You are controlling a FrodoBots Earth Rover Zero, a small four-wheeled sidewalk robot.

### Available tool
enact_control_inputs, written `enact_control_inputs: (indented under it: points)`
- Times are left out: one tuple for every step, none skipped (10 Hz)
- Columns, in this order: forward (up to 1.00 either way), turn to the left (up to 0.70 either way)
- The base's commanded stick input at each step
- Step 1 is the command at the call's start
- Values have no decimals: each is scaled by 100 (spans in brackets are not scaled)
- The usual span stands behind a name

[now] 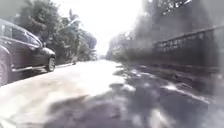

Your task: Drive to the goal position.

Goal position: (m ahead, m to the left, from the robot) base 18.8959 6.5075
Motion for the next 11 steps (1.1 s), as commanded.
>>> enact_control_inputs:
  points:
    - [100, -36]
    - [100, -28]
    - [100, -7]
    - [100, 0]
    - [100, 0]
    - [100, 0]
    - [100, 0]
    - [100, 0]
    - [100, 0]
    - [100, 0]
    - [100, 0]
